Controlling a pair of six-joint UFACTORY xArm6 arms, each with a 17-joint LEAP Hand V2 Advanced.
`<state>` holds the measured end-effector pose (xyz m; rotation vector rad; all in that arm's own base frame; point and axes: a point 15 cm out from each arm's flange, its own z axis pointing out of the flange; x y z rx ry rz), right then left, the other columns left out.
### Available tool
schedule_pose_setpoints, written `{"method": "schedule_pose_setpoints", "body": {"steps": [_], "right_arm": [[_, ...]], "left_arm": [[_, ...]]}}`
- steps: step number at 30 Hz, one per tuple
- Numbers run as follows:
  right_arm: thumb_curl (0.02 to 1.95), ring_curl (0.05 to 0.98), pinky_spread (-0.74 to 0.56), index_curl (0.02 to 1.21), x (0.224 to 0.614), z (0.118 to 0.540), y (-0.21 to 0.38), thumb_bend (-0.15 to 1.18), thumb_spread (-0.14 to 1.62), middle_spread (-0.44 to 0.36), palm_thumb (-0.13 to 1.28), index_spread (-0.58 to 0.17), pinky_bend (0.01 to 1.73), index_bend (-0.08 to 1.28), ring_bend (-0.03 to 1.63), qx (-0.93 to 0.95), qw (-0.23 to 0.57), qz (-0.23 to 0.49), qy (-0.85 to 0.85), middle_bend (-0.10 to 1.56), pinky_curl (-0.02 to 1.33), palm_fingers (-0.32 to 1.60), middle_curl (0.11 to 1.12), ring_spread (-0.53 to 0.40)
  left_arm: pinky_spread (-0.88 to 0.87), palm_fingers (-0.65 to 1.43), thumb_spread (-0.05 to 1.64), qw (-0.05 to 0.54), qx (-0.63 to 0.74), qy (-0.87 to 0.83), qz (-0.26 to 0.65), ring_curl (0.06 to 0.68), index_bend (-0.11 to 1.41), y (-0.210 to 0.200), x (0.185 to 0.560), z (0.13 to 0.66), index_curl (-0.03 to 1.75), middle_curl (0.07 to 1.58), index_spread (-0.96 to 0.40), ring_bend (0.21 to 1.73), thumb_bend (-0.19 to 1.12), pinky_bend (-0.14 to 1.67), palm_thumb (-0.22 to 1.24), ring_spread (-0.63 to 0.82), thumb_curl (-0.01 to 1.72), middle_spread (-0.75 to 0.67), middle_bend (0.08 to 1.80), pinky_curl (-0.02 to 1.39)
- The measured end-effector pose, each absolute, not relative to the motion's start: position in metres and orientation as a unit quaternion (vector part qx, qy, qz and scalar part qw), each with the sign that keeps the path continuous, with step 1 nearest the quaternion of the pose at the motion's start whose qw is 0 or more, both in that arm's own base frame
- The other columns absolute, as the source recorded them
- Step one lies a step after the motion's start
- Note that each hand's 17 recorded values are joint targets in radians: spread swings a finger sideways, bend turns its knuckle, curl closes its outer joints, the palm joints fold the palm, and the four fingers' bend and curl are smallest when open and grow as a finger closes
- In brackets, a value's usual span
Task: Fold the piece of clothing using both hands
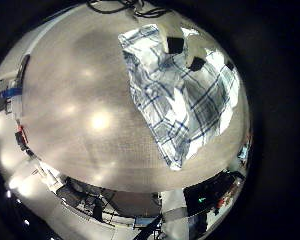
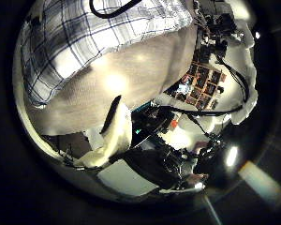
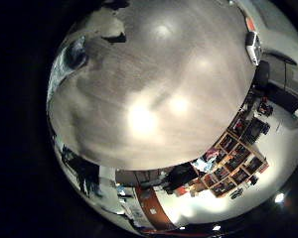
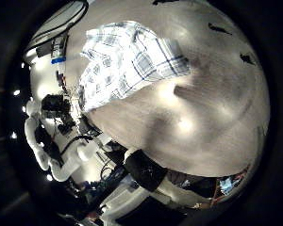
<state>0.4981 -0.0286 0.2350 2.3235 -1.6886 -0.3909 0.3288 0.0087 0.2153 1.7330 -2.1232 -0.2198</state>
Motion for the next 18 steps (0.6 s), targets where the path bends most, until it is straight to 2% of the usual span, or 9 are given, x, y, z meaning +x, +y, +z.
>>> {"method": "schedule_pose_setpoints", "body": {"steps": [8,12,13,14,15,16,17,18], "right_arm": [[0.33,0.309,0.21,0.38,0.496,0.203,0.003,-0.02,1.07,-0.068,0.42,-0.294,0.89,0.19,0.82,0.809,0.145,-0.154,-0.549,0.39,0.30,0.18,0.41,-0.068],[0.34,0.321,0.09,0.37,0.496,0.194,0.011,-0.01,1.06,-0.102,0.48,-0.263,0.83,0.18,0.92,0.811,0.151,-0.160,-0.543,0.49,0.26,0.39,0.43,-0.157],[0.34,0.316,0.08,0.37,0.496,0.192,0.012,-0.01,1.05,-0.105,0.48,-0.262,0.82,0.17,0.92,0.810,0.153,-0.160,-0.543,0.49,0.25,0.39,0.43,-0.165],[0.35,0.343,-0.01,0.37,0.496,0.191,0.013,-0.01,1.05,-0.122,0.49,-0.261,0.89,0.16,0.98,0.810,0.153,-0.160,-0.543,0.52,0.27,0.50,0.45,-0.197],[0.36,0.330,-0.16,0.35,0.498,0.190,0.015,0.01,1.05,-0.153,0.55,-0.299,1.02,0.17,1.04,0.812,0.152,-0.157,-0.542,0.57,0.26,0.87,0.45,-0.224],[0.37,0.334,-0.23,0.36,0.499,0.190,0.015,0.01,1.05,-0.172,0.59,-0.326,1.06,0.21,1.06,0.813,0.153,-0.153,-0.541,0.61,0.27,1.03,0.47,-0.241],[0.38,0.352,-0.29,0.39,0.499,0.190,0.014,0.01,1.05,-0.186,0.61,-0.346,1.07,0.26,1.06,0.813,0.156,-0.150,-0.541,0.64,0.29,1.11,0.49,-0.251],[0.39,0.381,-0.31,0.45,0.500,0.191,0.011,0.02,1.04,-0.196,0.66,-0.367,1.08,0.38,1.08,0.813,0.159,-0.146,-0.540,0.72,0.31,1.28,0.53,-0.248]], "left_arm": [[0.37,0.13,1.23,0.193,0.619,-0.757,-0.079,0.294,0.20,0.011,0.329,0.214,0.52,0.36,-0.10,0.58,-0.02,0.19,0.36,0.33,0.30,0.16,0.17,0.54],[0.37,0.13,1.22,0.190,0.620,-0.758,-0.078,0.284,0.20,0.012,0.331,0.218,0.51,0.34,-0.11,0.57,-0.02,0.20,0.36,0.33,0.30,0.16,0.17,0.51],[0.37,0.14,1.22,0.188,0.620,-0.758,-0.078,0.282,0.20,0.013,0.332,0.220,0.50,0.34,-0.11,0.57,-0.02,0.20,0.36,0.33,0.30,0.16,0.17,0.50],[0.37,0.14,1.22,0.186,0.620,-0.759,-0.077,0.281,0.19,0.013,0.334,0.222,0.50,0.33,-0.11,0.57,-0.02,0.20,0.36,0.33,0.30,0.16,0.17,0.50],[0.37,0.14,1.22,0.185,0.620,-0.759,-0.076,0.279,0.19,0.013,0.335,0.225,0.50,0.33,-0.11,0.57,-0.02,0.20,0.36,0.33,0.30,0.16,0.17,0.49],[0.37,0.14,1.22,0.184,0.620,-0.759,-0.075,0.277,0.19,0.014,0.336,0.227,0.49,0.33,-0.11,0.57,-0.02,0.20,0.36,0.33,0.30,0.16,0.17,0.49],[0.37,0.14,1.22,0.183,0.621,-0.759,-0.075,0.276,0.19,0.015,0.337,0.228,0.49,0.32,-0.11,0.57,-0.02,0.20,0.36,0.34,0.30,0.16,0.17,0.48],[0.37,0.14,1.22,0.183,0.620,-0.759,-0.075,0.274,0.19,0.015,0.337,0.229,0.49,0.32,-0.11,0.56,-0.02,0.20,0.36,0.34,0.31,0.16,0.17,0.48]]}}
